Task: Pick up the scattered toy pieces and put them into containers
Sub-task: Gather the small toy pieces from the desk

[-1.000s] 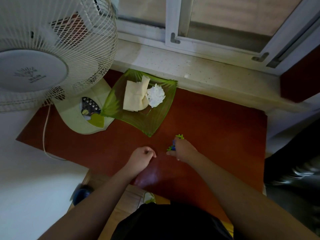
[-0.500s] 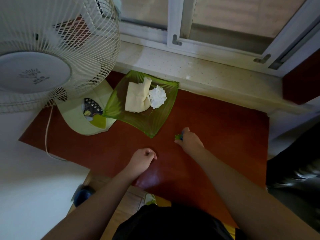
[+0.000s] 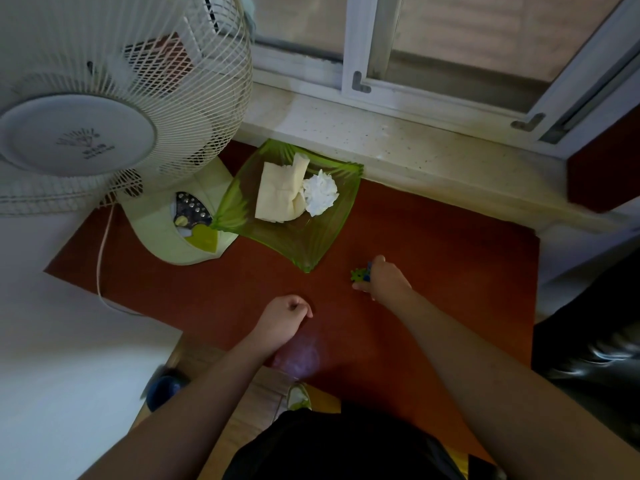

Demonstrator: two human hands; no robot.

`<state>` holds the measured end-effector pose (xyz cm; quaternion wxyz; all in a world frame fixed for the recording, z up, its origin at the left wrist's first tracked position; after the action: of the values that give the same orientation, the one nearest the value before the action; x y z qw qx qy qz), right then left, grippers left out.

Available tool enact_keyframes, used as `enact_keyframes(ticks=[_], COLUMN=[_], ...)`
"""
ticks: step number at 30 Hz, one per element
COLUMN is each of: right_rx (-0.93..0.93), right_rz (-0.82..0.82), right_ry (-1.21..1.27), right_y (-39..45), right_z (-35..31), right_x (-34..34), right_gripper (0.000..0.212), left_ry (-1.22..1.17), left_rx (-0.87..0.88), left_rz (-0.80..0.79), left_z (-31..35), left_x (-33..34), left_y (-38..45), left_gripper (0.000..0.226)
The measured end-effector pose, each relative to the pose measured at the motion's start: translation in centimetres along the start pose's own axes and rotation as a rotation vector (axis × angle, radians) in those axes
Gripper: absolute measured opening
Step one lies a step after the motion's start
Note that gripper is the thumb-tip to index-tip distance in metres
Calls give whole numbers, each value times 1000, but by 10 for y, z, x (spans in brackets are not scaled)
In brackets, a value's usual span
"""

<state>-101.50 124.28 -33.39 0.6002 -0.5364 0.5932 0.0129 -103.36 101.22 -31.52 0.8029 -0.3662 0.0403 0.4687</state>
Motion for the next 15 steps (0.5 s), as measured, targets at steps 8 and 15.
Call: enact_keyframes(ticks=[8,15], right_rx=[-106,-193], right_rz=[-51,-36], right_ry=[83,-18], right_y=[-4,-10], right_z=[3,-5], right_x=[5,1], right_gripper=[47,37], left_ry=[-7,1], left_rx=[8,13], left_rz=[-2,-4], left_z=[-4,-4], left_x=[-5,-6], left_y=[-2,-3], left_gripper=[33,33])
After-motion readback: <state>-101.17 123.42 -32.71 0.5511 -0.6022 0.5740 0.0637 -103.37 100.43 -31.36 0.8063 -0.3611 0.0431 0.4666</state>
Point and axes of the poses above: each hand's wrist, its own y-axis towards the middle knuckle, its own x-axis out of the palm, z = x × y, the point moved 10 cm from there along y, towards the middle knuckle, and after that the axes turned 4 degrees about z, right-handed, at the moved point
